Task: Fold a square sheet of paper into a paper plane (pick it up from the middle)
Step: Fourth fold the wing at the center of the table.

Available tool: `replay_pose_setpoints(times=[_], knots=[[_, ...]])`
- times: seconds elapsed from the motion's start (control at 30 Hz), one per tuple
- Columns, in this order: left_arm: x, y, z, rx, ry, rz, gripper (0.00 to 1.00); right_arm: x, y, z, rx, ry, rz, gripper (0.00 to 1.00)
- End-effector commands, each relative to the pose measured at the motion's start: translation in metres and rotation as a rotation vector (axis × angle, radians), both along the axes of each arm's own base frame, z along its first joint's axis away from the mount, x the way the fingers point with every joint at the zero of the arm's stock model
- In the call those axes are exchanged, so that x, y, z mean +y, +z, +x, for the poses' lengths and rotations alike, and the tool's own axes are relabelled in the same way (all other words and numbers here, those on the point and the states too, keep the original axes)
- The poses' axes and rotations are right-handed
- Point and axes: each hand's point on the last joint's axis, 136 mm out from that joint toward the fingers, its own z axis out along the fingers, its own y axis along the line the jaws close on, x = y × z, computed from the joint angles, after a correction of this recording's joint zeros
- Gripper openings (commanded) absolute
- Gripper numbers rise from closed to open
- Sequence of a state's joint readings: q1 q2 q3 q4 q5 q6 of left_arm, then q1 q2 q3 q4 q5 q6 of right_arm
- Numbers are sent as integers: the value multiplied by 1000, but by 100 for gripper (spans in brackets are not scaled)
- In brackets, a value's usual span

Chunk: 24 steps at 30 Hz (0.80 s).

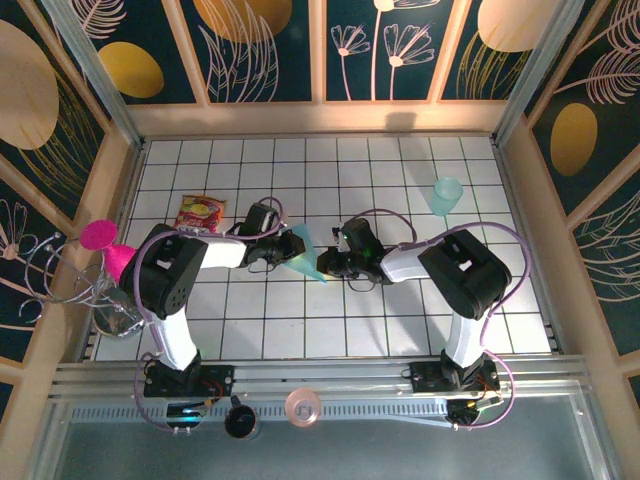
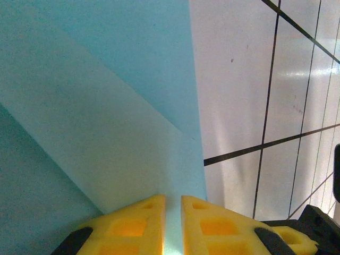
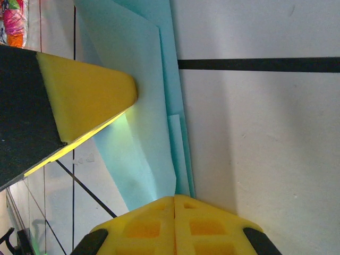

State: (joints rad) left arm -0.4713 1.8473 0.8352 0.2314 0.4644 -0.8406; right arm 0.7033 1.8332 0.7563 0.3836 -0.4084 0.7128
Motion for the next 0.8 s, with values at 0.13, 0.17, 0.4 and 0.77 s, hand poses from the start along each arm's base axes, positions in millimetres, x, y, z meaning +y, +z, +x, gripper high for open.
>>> replay_pose_setpoints(times=[0.13, 0.17, 0.4, 0.77], knots=[[4, -16, -1, 29, -10, 46, 16, -25, -36, -12, 54, -44, -160, 11], [4, -16, -1, 28, -11, 47, 16, -22, -29, -11, 41, -41, -146, 12], [5, -14, -1, 24, -10, 54, 16, -13, 9, -5, -15, -19, -87, 20], [5, -15, -1, 32, -8, 56, 16, -12, 1, -18, 20, 17, -100, 23]])
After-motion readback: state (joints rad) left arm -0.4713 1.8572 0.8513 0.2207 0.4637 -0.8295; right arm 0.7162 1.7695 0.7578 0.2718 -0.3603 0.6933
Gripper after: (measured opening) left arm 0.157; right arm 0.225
